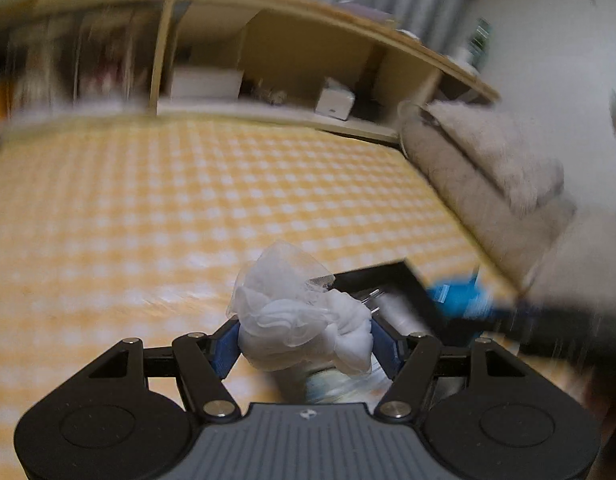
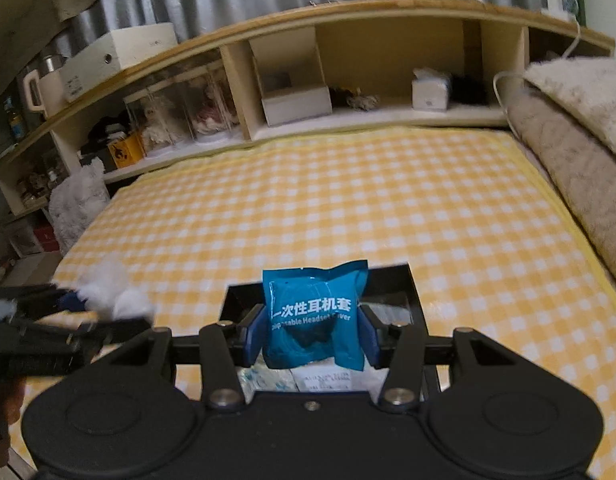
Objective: Organize soft objects
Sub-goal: 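Carry the tissue bundle and blue packet into the black box and release both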
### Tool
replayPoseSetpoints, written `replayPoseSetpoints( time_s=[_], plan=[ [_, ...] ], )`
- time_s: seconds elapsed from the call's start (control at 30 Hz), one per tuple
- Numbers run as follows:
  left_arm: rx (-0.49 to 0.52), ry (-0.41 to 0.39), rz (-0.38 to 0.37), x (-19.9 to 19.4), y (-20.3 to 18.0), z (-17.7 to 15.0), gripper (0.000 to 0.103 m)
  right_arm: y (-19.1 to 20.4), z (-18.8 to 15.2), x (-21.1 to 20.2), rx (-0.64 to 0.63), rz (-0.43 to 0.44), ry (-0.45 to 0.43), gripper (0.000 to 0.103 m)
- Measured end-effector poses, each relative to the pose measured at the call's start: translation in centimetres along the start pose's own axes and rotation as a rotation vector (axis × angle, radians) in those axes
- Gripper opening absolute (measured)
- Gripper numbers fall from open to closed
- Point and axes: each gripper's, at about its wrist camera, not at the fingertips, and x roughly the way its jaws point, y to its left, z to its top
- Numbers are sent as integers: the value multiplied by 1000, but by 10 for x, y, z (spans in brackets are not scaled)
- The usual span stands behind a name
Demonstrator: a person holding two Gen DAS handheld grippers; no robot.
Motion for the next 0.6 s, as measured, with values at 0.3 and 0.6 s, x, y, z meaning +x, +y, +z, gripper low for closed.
replayPoseSetpoints(
  time_s=[0.3, 0.6],
  plan=[
    [-421, 126, -22, 74, -4, 3, 67, -7, -17, 14, 5, -11, 100, 49],
    [-420, 112, 60, 75, -3, 6, 86, 3, -22, 28, -44, 70, 146, 49]
  ],
)
